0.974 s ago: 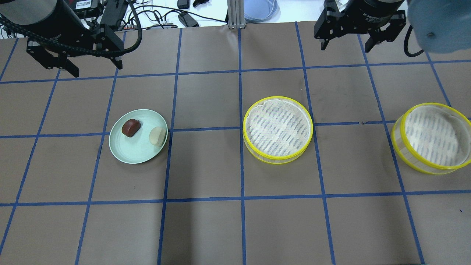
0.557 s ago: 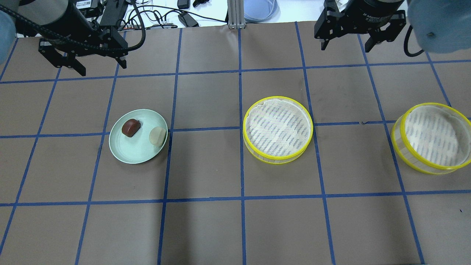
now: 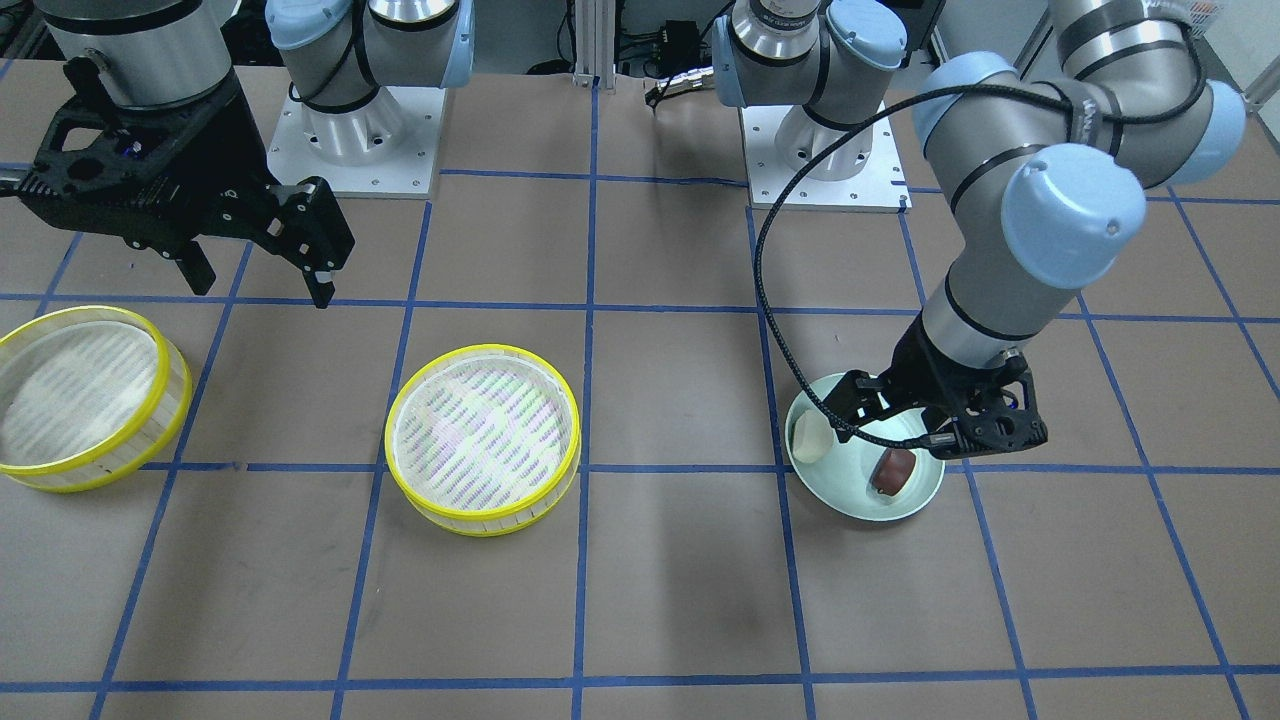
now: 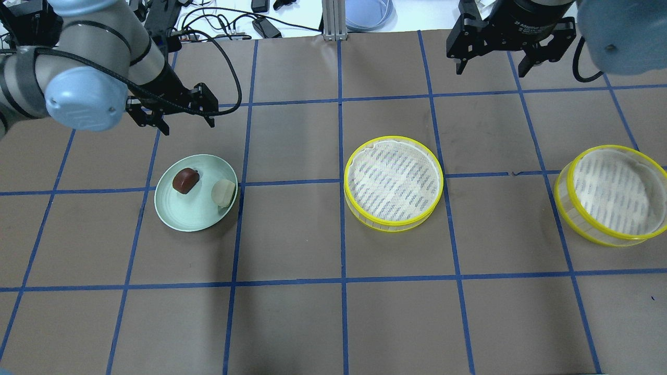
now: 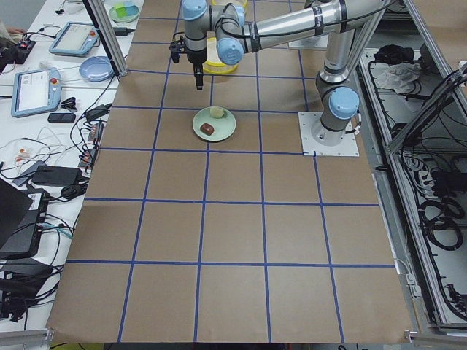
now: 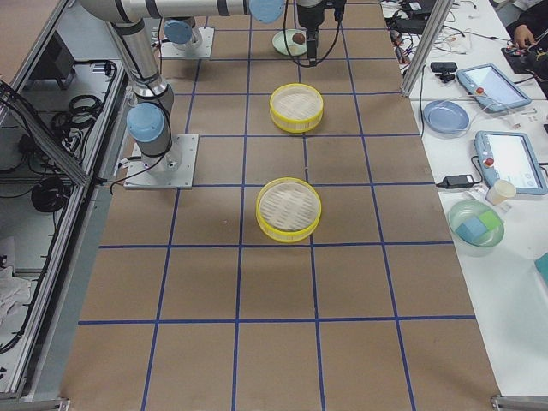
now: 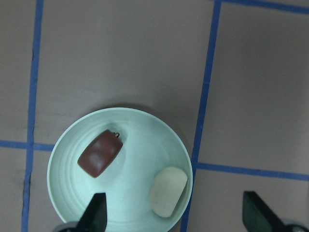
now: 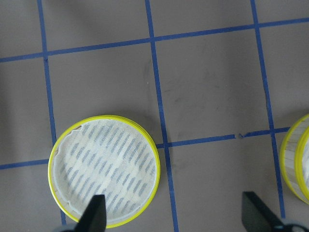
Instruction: Stack buns with steamer
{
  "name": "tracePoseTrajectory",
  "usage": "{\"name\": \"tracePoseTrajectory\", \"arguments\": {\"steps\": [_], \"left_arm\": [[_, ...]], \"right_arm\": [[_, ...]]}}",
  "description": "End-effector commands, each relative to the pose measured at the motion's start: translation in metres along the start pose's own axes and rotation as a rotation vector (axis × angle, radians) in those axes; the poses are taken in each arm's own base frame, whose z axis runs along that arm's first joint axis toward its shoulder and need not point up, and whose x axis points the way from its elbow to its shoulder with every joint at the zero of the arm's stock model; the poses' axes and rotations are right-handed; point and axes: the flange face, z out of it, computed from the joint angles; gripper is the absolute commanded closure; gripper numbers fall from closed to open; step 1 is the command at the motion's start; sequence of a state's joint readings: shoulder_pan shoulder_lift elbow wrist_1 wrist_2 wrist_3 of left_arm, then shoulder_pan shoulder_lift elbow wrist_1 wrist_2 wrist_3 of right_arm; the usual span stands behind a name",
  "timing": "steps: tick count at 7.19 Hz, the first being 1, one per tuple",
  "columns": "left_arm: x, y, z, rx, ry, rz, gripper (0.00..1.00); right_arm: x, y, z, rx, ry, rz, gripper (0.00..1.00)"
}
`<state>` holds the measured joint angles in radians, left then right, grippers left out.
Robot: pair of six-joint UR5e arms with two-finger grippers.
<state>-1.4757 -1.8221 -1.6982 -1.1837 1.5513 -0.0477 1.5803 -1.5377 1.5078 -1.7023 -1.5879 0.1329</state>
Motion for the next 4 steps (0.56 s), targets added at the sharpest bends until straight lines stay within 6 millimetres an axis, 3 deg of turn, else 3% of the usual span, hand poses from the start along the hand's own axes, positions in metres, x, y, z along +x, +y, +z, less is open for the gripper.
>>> {"name": "tracePoseTrajectory", "arguments": {"steps": [1, 2, 3, 4], "left_arm": [[0.003, -0.003, 0.072, -0.110, 0.038, -0.003, 0.01], [0.008, -0.004, 0.083, -0.131, 0.086, -0.023, 0.01], [0.011, -0.003, 0.088, -0.148, 0.120, -0.051, 0.01], [0.011, -0.004, 0.097, -0.165, 0.115, -0.050, 0.01]], "right_arm": [[0.002, 0.012, 0.015, -0.123, 0.017, 0.008, 0.00], [0.009, 0.009, 0.020, -0.123, 0.022, -0.011, 0.00], [0.041, 0.005, 0.032, -0.174, 0.036, -0.052, 0.00], [0.086, 0.002, 0.045, -0.222, 0.036, -0.058, 0.00]]}}
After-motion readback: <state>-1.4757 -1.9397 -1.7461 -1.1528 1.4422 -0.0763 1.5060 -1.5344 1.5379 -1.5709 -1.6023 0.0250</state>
